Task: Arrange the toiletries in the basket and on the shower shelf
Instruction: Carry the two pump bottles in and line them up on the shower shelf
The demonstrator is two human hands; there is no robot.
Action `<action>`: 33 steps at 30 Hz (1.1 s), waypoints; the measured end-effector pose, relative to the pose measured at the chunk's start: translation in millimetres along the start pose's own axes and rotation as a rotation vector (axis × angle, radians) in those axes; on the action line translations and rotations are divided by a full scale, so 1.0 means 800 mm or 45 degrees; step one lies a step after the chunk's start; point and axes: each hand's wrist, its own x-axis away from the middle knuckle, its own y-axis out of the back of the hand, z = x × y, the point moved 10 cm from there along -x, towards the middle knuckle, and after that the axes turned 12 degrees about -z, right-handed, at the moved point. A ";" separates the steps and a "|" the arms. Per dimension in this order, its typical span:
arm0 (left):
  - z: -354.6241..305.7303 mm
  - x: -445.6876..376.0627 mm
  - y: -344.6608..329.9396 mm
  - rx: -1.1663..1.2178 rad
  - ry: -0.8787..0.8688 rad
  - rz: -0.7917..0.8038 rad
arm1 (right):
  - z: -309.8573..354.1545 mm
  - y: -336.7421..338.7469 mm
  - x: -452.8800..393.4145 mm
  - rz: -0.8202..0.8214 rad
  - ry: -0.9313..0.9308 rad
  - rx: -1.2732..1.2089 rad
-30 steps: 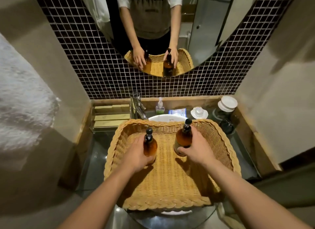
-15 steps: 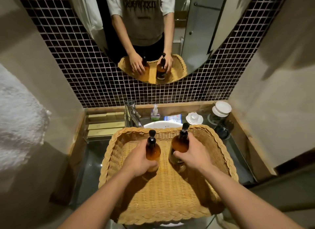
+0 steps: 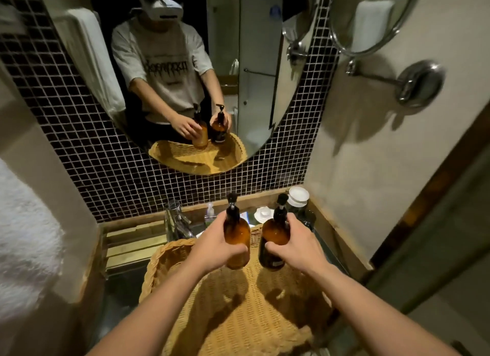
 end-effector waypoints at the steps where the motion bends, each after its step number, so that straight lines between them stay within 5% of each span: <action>1: -0.013 -0.002 -0.004 0.020 -0.021 0.007 | -0.004 0.012 0.003 -0.022 -0.016 0.016; 15: -0.214 0.043 -0.163 0.057 -0.357 0.293 | -0.150 0.238 0.101 -0.362 -0.359 0.174; 33: -0.445 0.249 -0.450 0.116 -0.517 0.681 | -0.381 0.504 0.327 -0.638 -0.588 0.104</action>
